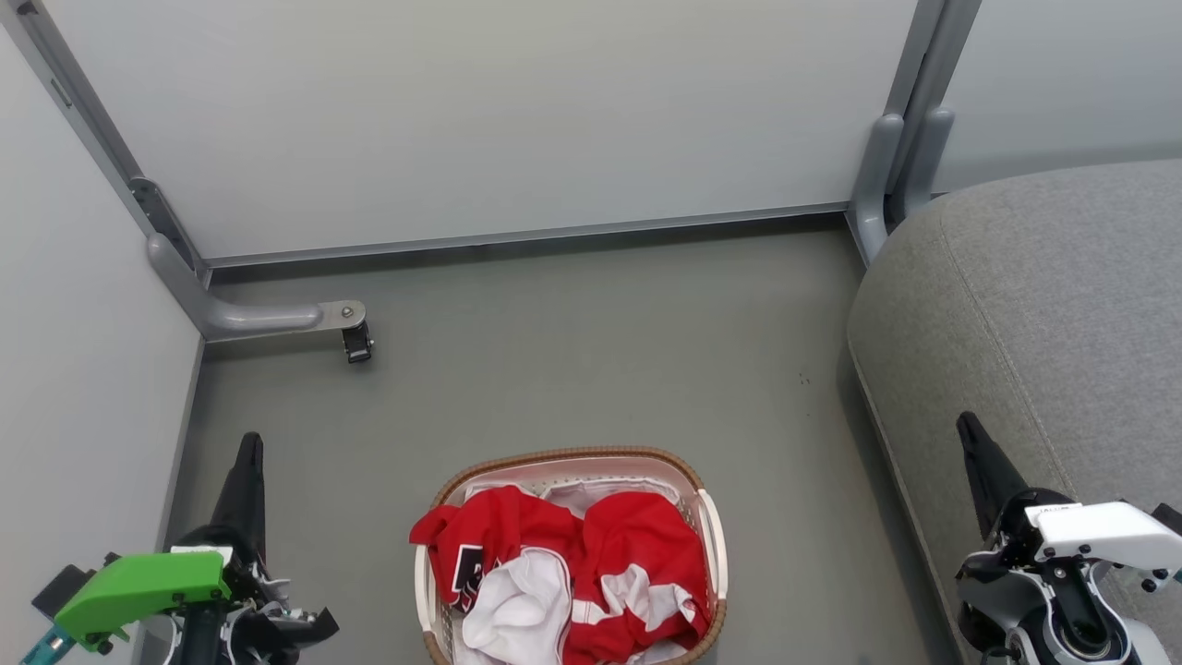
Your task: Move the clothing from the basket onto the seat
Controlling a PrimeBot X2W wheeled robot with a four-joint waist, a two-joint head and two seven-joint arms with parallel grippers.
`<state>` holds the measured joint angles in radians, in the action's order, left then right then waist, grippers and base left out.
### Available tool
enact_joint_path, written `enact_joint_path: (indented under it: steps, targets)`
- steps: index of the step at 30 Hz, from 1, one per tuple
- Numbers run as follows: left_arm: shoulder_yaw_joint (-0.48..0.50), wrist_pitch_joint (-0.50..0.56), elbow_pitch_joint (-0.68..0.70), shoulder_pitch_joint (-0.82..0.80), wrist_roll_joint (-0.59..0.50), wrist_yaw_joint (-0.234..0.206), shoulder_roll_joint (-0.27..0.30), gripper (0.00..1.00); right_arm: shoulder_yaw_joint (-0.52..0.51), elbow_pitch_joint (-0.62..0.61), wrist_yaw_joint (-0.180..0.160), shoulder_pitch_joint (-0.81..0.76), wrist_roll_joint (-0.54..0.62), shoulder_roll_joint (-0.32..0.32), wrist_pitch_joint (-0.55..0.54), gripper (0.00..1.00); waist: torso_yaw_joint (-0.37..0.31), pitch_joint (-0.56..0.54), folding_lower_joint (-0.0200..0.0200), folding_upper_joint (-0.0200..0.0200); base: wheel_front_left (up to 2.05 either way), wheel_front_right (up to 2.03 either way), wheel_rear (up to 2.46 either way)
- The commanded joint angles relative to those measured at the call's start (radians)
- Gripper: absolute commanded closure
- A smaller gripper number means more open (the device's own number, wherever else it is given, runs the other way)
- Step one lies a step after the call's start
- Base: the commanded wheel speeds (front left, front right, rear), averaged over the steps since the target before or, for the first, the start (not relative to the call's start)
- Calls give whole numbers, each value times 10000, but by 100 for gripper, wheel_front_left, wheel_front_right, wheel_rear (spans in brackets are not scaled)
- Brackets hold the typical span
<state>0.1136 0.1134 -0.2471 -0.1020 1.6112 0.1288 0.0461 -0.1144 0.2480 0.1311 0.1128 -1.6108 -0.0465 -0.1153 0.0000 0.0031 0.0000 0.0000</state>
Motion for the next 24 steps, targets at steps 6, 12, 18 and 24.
enact_joint_path:
  steps: [6, 12, 18, 24]
  targets:
    - [-67, -155, -333, 140, -132, -3, -47, 0, 81, 199, -6, -86, 116, 41, 119, 0, 1, 7, 0, 0, 0, 0, 0]
    - [-180, -455, -410, 74, -1065, 0, -2, 0, 361, 204, -5, -40, 631, -163, 455, 0, 8, 12, 0, 0, 0, 0, 0]
    - [-275, -734, -481, 85, -2613, -12, 29, 0, 365, 172, -5, -8, 1832, -239, 736, 0, 17, 21, 0, 0, 0, 0, 0]
    - [-388, -994, -486, 136, -4084, -176, 33, 0, 475, 96, -5, -43, 3033, -277, 999, 0, 42, 38, 0, 0, 0, 0, 0]
